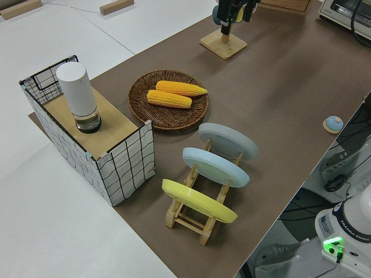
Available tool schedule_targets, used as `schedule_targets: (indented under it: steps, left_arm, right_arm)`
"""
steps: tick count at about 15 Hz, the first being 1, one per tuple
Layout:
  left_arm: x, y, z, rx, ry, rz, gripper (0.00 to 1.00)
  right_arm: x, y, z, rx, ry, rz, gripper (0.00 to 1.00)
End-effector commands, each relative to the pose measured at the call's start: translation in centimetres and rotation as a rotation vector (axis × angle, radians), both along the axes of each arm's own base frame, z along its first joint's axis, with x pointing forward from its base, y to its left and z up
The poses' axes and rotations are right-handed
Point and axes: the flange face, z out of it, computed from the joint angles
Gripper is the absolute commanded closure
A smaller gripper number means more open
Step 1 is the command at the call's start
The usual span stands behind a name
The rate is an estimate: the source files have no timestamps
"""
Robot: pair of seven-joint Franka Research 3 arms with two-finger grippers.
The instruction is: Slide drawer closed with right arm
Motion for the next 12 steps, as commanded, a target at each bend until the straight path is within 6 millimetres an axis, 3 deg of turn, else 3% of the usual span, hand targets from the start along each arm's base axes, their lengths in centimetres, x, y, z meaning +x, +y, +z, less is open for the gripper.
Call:
schedule_targets:
  steps: [1,12]
  left_arm:
    - [0.2,0.1,0.4,0.016,0.005,-0.012,0.01]
    - [0.2,0.1,0.4,0.016,0.005,-0.012,0.01]
  right_arm:
    - [1.3,-1.8,-0.5,-0.002,-0.036,0.031,1.000]
    - [2.7,-5.1,-0.1,0.009,-0.071,0.083,1.000]
